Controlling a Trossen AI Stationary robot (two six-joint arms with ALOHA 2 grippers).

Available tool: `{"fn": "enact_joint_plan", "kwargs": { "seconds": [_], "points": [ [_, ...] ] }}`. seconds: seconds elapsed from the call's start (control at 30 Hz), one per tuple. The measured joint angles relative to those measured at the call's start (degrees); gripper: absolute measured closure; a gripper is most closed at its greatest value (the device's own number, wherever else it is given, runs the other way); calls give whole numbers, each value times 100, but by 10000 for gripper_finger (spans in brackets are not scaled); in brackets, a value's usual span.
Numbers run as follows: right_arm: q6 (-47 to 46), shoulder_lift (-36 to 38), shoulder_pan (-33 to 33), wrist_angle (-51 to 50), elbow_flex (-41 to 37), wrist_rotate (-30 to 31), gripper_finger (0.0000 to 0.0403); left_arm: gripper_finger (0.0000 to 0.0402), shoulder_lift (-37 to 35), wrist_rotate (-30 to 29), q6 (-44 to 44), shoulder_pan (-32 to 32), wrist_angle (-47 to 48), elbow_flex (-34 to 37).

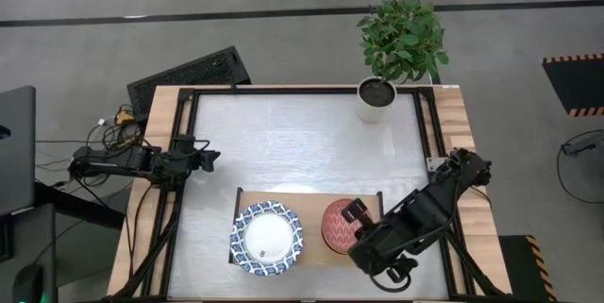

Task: Place and stack bowls onto a shelf
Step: Stack the red patterned bowl on top of the yellow patterned bowl on the shelf, then return to Home Position

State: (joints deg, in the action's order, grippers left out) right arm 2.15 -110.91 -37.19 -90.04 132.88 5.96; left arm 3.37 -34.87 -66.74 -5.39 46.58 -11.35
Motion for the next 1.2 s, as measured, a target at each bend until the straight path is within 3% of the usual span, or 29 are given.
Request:
{"fn": "enact_joint_plan", "kwargs": {
  "seconds": [0.33, 0.9, 1.2],
  "points": [
    [-312, 0, -74, 0, 0, -170, 361, 273, 1, -64, -4, 0, 10, -2],
    [-679, 2, -15, 7, 0, -76, 285, 273, 1, -44, -37, 0, 6, -2],
    [-1098, 4, -17, 23, 0, -92, 215, 273, 1, -37, -37, 0, 3, -2]
  ]
}}
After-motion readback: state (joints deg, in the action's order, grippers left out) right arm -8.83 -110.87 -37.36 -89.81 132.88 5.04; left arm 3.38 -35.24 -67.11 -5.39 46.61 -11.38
